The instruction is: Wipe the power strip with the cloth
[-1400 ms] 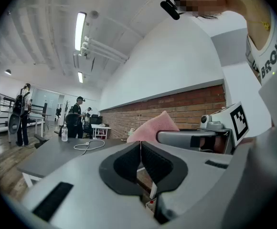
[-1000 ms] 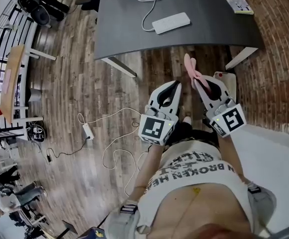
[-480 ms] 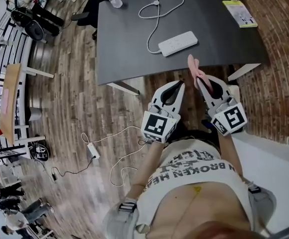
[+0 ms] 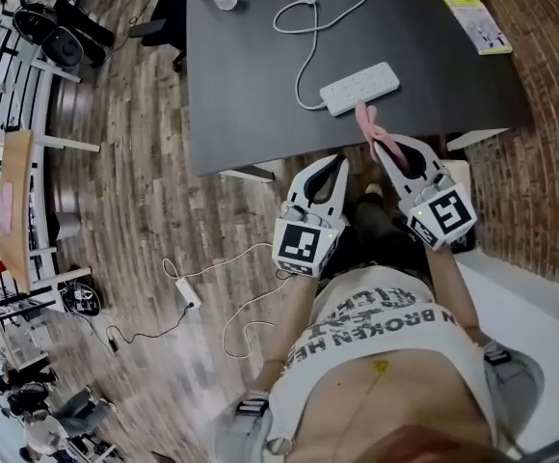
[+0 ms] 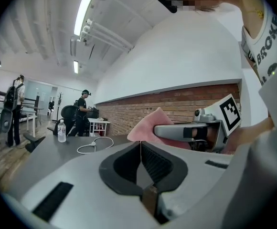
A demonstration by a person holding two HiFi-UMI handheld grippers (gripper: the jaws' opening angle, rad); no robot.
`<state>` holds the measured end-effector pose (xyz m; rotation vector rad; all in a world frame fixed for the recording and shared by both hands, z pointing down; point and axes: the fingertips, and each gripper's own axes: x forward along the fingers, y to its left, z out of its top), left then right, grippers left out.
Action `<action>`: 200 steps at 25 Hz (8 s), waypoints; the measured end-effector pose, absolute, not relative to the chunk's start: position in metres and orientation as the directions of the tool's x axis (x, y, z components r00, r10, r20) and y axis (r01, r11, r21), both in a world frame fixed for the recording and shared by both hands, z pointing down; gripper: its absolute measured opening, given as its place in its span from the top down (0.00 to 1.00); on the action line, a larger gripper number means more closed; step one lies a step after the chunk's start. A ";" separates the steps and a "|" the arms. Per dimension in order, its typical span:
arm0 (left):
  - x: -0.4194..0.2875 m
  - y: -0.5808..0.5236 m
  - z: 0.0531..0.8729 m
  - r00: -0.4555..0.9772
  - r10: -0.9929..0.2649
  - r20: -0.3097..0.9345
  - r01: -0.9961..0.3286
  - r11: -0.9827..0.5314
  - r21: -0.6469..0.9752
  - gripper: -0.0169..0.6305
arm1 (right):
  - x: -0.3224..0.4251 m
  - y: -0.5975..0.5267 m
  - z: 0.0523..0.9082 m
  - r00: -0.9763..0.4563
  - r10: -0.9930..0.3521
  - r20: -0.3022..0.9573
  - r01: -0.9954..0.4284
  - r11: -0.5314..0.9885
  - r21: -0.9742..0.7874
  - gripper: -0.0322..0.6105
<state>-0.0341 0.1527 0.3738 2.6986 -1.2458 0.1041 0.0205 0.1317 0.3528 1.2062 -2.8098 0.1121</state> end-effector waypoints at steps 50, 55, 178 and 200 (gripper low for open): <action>-0.037 -0.057 0.600 0.616 -0.450 0.647 -0.729 -0.637 0.251 0.63 | -0.007 -0.113 0.510 -0.722 -0.495 0.483 -0.610 0.785 -0.107 0.92; -0.031 -0.055 0.640 0.600 -0.332 0.728 -0.664 -0.714 0.222 0.57 | -0.017 -0.114 0.540 -0.692 -0.460 0.556 -0.611 0.784 -0.113 0.92; -0.016 -0.049 0.675 0.577 -0.207 0.790 -0.575 -0.790 0.213 0.56 | 0.155 -0.154 0.637 -0.291 -0.509 0.810 -0.822 0.566 0.060 0.92; -0.015 -0.051 0.674 0.573 -0.219 0.790 -0.579 -0.790 0.201 0.56 | 0.030 -0.095 0.602 -0.663 -0.305 0.684 -0.547 0.821 -0.163 0.92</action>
